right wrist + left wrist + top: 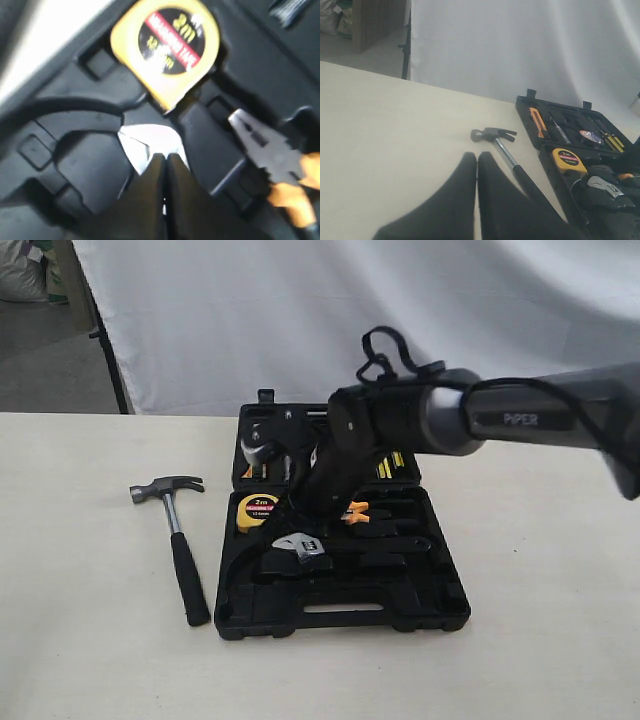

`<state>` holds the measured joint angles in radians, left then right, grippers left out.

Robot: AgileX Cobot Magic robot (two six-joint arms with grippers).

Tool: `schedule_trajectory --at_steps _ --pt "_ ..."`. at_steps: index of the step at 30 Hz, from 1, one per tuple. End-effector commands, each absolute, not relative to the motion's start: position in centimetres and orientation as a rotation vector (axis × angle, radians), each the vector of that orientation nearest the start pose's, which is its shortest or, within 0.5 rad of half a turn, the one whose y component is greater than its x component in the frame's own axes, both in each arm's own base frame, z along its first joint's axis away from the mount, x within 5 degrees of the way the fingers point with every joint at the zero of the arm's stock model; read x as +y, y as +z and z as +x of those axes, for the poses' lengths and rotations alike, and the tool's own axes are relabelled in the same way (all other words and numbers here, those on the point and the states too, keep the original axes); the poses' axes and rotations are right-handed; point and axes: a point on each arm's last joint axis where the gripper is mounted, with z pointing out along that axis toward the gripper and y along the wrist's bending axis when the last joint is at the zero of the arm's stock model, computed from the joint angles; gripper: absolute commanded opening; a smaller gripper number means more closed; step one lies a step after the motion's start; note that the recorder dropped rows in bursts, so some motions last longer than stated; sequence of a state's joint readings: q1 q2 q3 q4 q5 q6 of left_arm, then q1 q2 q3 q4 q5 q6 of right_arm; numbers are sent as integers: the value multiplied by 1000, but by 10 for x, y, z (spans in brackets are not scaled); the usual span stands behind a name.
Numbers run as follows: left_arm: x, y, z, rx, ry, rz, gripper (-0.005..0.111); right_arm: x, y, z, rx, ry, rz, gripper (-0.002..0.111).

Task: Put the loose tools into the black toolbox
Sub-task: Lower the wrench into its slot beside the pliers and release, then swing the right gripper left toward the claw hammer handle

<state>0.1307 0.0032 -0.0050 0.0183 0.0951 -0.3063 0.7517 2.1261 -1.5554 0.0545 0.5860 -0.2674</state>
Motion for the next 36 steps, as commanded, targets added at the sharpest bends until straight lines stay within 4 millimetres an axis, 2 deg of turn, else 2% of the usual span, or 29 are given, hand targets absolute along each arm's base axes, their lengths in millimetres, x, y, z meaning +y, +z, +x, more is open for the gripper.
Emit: schedule_trajectory --at_steps 1,3,6,10,13,16,23,27,30,33,36 --pt "9 208 55 1526 -103 -346 1 305 224 327 2247 238 -1193 0" --pt "9 208 55 1526 -103 -346 1 299 244 322 2221 227 -1196 0" --pt "9 208 55 1526 -103 -346 1 290 264 315 2207 185 -1221 0" --pt "9 208 55 1526 -103 -346 1 283 268 312 2228 118 -1265 0" --pt "9 208 55 1526 -103 -346 1 282 255 315 2257 71 -1277 0" --pt "9 208 55 1526 -103 -346 1 281 230 323 2281 52 -1276 0" --pt "9 208 55 1526 -103 -346 1 257 133 344 2558 20 -1133 0" --pt "9 208 55 1526 -103 -346 1 249 97 343 2670 -20 -1148 0" --pt "9 208 55 1526 -103 -346 1 248 95 343 2672 -33 -1165 0" --pt "9 208 55 1526 -103 -346 1 249 108 343 2649 -21 -1150 0" --pt "9 208 55 1526 -103 -346 1 248 130 343 2608 -7 -1130 0"
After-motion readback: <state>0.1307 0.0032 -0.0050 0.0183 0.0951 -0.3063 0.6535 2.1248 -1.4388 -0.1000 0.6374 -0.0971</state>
